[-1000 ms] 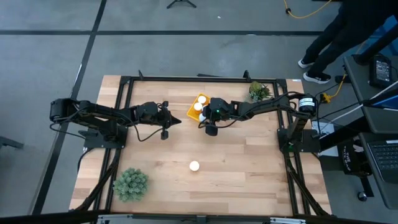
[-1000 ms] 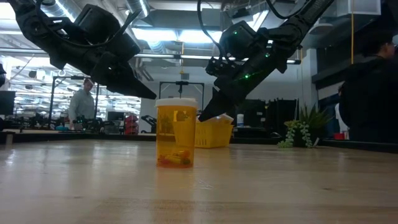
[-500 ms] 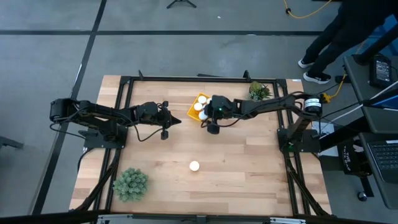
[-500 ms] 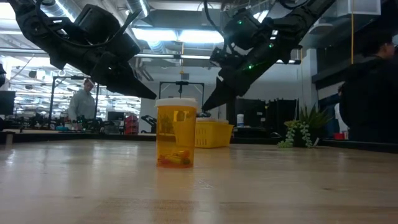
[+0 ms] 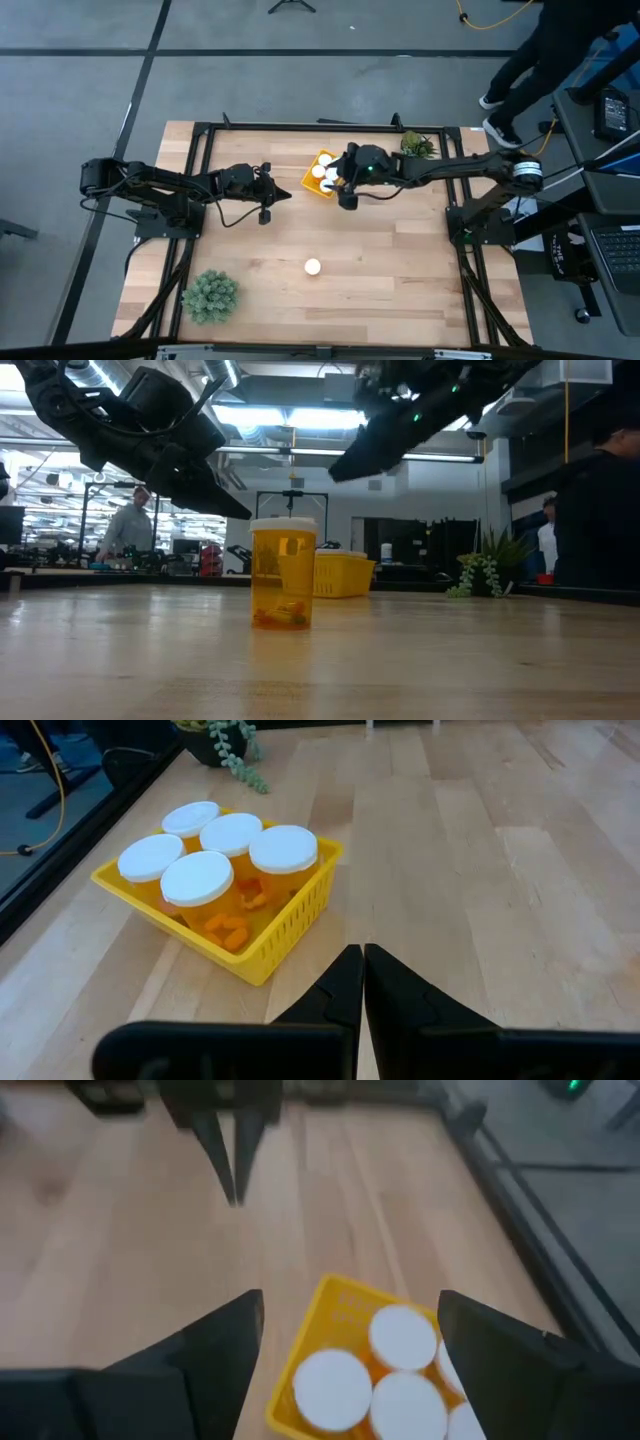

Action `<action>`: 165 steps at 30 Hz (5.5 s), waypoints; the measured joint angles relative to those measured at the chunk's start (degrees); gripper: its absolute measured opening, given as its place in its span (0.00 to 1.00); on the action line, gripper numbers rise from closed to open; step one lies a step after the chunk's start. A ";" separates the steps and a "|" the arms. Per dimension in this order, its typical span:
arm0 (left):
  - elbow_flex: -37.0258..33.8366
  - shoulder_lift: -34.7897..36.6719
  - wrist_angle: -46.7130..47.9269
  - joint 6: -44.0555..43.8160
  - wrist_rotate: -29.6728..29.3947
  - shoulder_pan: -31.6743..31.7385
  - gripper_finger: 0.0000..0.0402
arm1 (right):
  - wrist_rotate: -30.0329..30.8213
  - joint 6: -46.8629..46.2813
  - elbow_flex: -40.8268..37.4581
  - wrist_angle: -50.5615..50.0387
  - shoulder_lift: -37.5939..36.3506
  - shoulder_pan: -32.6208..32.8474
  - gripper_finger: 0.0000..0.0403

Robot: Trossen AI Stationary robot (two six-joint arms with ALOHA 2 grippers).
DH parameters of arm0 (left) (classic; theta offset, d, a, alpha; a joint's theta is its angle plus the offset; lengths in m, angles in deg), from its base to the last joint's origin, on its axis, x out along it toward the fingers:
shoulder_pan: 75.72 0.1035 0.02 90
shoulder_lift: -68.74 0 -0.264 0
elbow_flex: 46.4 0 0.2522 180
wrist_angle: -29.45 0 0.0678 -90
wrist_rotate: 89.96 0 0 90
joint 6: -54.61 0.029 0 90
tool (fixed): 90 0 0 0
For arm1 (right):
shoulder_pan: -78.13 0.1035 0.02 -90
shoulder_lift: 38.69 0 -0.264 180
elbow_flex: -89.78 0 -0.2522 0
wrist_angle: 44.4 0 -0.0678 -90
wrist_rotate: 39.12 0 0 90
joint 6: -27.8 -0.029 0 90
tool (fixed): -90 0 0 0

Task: Pick and place pill bottles into a basket
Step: Put the pill bottle into the bin

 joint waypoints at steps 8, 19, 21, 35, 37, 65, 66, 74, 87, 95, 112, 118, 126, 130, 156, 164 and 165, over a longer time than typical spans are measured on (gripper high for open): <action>0.00 0.00 -0.02 0.00 0.09 0.00 0.03 | 4.34 -2.82 0.03 -9.06 -5.11 3.98 0.62; 0.00 0.00 -0.04 -0.03 0.14 0.00 0.03 | 8.38 -8.27 -10.66 -0.79 -6.01 10.17 0.15; -0.02 0.00 -0.04 -0.15 0.13 0.00 0.03 | 9.20 -9.81 -13.40 0.92 -7.45 11.34 0.08; -0.02 0.00 -0.07 -0.03 -0.03 0.00 0.07 | 10.75 -20.58 -34.98 28.58 -16.70 17.07 0.08; -0.02 0.00 -0.04 -0.02 0.44 0.00 0.12 | 10.76 -20.92 -36.43 30.66 -16.69 17.07 0.08; -0.02 0.02 -0.46 -0.04 3.39 -0.02 0.73 | 10.74 -20.83 -37.03 33.41 -16.68 17.07 0.09; -0.02 0.00 -0.46 -0.04 3.39 -0.02 0.73 | 10.73 -20.79 -37.03 33.41 -16.68 17.07 0.09; 1.76 0.00 0.15 -5.18 0.14 -6.86 0.73 | 10.72 -17.82 -37.03 33.40 -16.66 17.05 0.09; 8.07 -1.49 10.22 -13.05 -17.62 -25.34 0.73 | 10.70 -17.64 -37.03 33.31 -16.66 17.05 0.09; 8.81 -5.55 10.80 -15.04 -16.15 -32.43 0.73 | 10.66 -17.86 -37.00 32.43 -16.63 17.05 0.09; 8.80 -6.80 12.39 -15.30 -14.29 -38.95 0.73 | 10.43 -16.69 -37.00 32.30 -16.63 17.29 0.09; 8.52 -6.87 11.39 -17.22 -14.42 -38.93 0.73 | 10.39 -19.58 -37.00 32.25 -16.63 18.63 0.09; 8.75 -11.81 2.66 -18.90 -17.69 -38.95 0.73 | 10.54 -19.46 -37.00 32.47 -16.63 21.51 0.09; 10.97 -15.76 2.79 -21.16 -18.25 -39.49 0.73 | 10.56 -19.18 -37.00 32.33 -16.63 21.82 0.09; 22.36 -29.27 2.90 -21.05 -20.61 -37.54 0.73 | 10.72 -18.05 -37.00 33.00 -16.63 21.79 0.09; 22.36 -29.27 2.91 -22.03 -20.43 -37.30 0.73 | 10.69 -18.01 -37.00 33.00 -16.63 21.79 0.09; 22.36 -29.27 2.89 -22.05 -20.43 -37.29 0.73 | 10.69 -18.01 -37.00 33.00 -16.63 21.79 0.09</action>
